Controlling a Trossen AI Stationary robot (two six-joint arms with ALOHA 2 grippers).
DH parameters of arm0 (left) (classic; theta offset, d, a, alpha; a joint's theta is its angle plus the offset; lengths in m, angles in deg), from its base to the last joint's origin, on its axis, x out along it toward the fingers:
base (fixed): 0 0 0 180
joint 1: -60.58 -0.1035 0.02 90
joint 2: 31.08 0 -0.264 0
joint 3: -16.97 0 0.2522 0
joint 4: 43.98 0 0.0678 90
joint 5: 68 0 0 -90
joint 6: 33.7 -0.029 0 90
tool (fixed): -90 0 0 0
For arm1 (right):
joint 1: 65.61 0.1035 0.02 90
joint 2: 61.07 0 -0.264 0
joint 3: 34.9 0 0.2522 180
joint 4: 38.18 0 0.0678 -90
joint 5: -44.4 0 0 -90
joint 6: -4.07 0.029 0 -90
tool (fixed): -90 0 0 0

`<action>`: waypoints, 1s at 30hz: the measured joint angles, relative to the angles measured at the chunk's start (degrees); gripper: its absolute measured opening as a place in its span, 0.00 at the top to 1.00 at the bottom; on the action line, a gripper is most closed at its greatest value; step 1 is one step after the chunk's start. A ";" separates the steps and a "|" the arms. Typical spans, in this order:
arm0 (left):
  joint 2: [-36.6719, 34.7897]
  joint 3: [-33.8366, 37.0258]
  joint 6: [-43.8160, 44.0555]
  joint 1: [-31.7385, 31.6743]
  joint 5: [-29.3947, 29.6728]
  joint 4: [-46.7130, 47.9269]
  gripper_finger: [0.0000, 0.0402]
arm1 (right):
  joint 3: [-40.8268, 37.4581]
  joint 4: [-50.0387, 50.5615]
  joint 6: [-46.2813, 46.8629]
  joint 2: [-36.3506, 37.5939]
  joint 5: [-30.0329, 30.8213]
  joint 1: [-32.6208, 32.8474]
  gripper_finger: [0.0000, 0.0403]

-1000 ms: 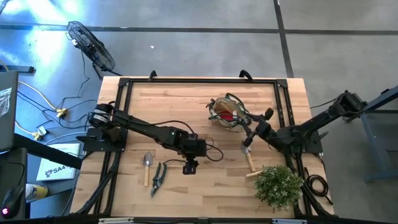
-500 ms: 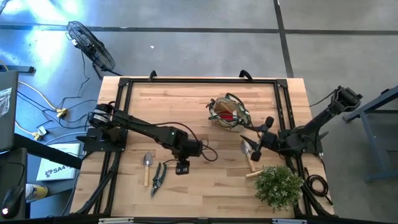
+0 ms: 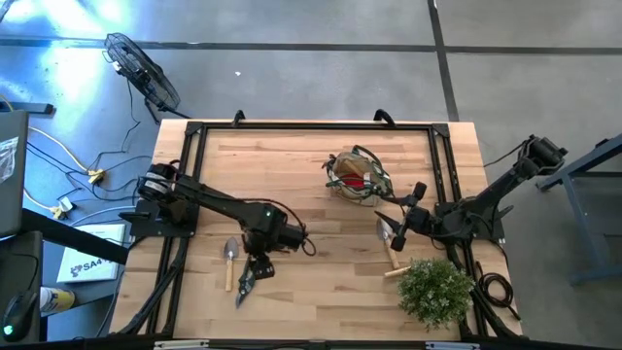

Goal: Pick & Place Garden tools in Gardening bag
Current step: Put the bottom left brown trowel into the light brown gardening bag

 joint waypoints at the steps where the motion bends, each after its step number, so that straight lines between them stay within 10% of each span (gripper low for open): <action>1: 0.00 0.02 0.59 0.77 0.31 0.45 0.42 | 0.00 0.50 0.02 0.00 -0.01 -0.14 0.56; 14: 0.00 0.02 9.28 13.02 15.51 -2.14 0.42 | -0.01 0.62 -8.66 0.45 2.28 -1.55 0.56; 30: 0.00 0.04 26.34 20.76 18.98 3.01 0.42 | 0.00 -19.97 -28.72 2.80 2.57 -4.27 0.56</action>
